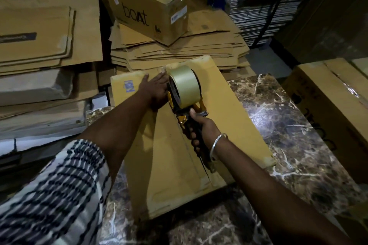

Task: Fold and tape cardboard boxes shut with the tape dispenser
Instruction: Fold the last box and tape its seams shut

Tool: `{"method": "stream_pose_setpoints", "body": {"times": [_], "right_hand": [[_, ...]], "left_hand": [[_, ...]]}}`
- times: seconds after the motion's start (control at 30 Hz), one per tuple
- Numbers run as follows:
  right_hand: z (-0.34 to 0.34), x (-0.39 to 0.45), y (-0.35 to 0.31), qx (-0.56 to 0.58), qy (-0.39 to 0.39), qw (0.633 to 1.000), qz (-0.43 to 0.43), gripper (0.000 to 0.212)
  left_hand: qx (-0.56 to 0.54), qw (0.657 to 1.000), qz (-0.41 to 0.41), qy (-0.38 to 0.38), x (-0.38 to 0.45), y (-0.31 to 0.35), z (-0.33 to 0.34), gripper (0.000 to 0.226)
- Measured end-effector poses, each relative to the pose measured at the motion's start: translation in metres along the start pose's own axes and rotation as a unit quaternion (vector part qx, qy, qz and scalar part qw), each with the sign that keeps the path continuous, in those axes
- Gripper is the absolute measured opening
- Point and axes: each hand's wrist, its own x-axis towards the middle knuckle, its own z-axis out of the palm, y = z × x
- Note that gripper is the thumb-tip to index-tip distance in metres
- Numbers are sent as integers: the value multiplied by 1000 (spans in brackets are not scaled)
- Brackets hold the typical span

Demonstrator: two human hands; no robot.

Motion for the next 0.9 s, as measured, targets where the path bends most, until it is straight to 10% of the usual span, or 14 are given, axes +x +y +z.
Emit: {"method": "stream_pose_setpoints", "body": {"times": [0.6, 0.9], "right_hand": [[-24, -51, 63, 2, 9, 999, -35, 57], [-25, -56, 55, -10, 1, 1000, -14, 60]], "left_hand": [[-62, 988, 31, 141, -38, 30, 16, 72], [-14, 997, 58, 49, -62, 48, 20, 63]]}}
